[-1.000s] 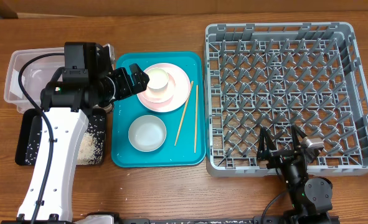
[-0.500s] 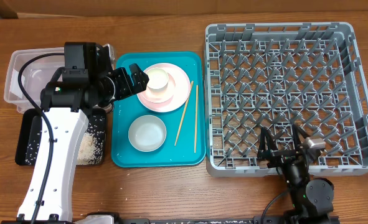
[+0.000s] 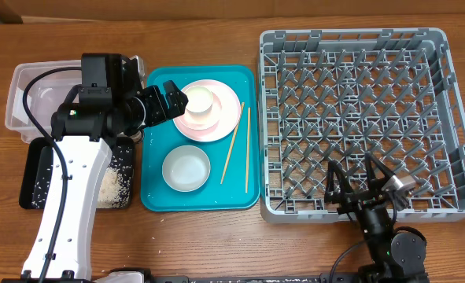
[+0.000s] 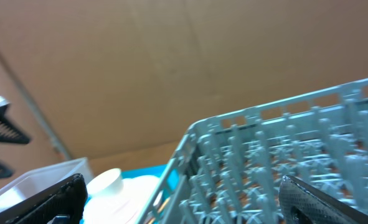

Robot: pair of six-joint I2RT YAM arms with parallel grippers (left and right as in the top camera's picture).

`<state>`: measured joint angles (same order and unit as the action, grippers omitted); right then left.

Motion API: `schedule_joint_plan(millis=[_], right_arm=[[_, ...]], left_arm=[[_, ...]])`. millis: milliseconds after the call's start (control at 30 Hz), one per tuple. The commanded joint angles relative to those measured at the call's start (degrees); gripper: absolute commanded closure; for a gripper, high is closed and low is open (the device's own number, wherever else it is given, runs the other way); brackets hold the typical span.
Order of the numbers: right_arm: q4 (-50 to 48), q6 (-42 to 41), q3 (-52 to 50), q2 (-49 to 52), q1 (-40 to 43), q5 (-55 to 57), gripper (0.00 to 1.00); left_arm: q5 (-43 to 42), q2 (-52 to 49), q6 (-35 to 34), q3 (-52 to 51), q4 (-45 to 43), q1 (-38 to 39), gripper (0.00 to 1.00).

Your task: Sort waste into correct bins and load items into the dishwasher

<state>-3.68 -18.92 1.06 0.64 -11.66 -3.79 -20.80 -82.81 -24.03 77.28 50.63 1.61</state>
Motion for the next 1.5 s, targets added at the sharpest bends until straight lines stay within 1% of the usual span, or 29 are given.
schedule_joint_plan(millis=[0,133,367,533,633,700,867,900,1000,1100,1167,1267,1333,1433,1467], right_arm=[[-0.55,-0.61,-0.57,-0.48,0.15,-4.50,0.00],[-0.26,-0.63,0.59,-0.46,0.15,-6.03,0.00],[6.10,-0.07,8.33,1.51,0.17,-6.14,0.00],[10.93,1.36,17.25,8.74,0.15,-6.16,0.00],[14.78,1.36,24.65,16.28,0.15,-6.23,0.00],[22.10,1.51,34.10,24.90,0.11,-6.60,0.00],[37.48,5.53,50.93,38.32,0.11,-6.75,0.00],[42.64,6.23,56.30,42.25,0.11,-6.84,0.00],[53.77,7.19,67.80,50.49,0.11,-6.84,0.01],[59.98,6.73,77.22,57.75,0.11,-9.55,0.00],[61.09,6.73,80.11,60.87,0.11,-15.56,0.00],[59.30,6.75,80.91,63.63,0.11,-25.99,0.00],[57.83,6.69,80.89,65.22,0.11,-28.63,0.00],[57.35,0.79,80.87,67.73,0.07,-29.24,0.00],[57.33,0.68,80.87,68.43,-0.22,-29.38,0.00]], left_arm=[[0.44,0.02,0.24,0.35,-0.07,0.02,0.00],[0.44,0.02,0.24,0.35,-0.07,0.02,0.00],[0.42,0.02,0.24,0.35,-0.07,0.04,0.00],[0.44,0.02,0.24,0.35,-0.07,0.28,0.00],[0.44,0.02,0.24,0.35,-0.07,0.28,0.00],[0.44,0.02,0.24,0.35,-0.07,0.26,0.00],[0.44,0.02,0.24,0.35,-0.07,0.28,0.00],[0.44,0.02,0.24,0.35,-0.07,0.28,0.00],[0.44,0.02,0.22,0.35,-0.07,0.28,0.00],[0.44,0.02,0.24,0.35,-0.07,0.28,0.00],[0.44,0.02,0.24,0.35,-0.07,0.28,0.00],[0.44,0.02,0.24,0.35,-0.07,0.28,0.00],[0.44,0.02,0.24,0.35,-0.07,0.28,0.00],[0.24,0.02,-0.28,0.35,-0.07,0.28,0.00],[0.28,0.02,-0.24,0.35,-0.07,0.28,0.00]])
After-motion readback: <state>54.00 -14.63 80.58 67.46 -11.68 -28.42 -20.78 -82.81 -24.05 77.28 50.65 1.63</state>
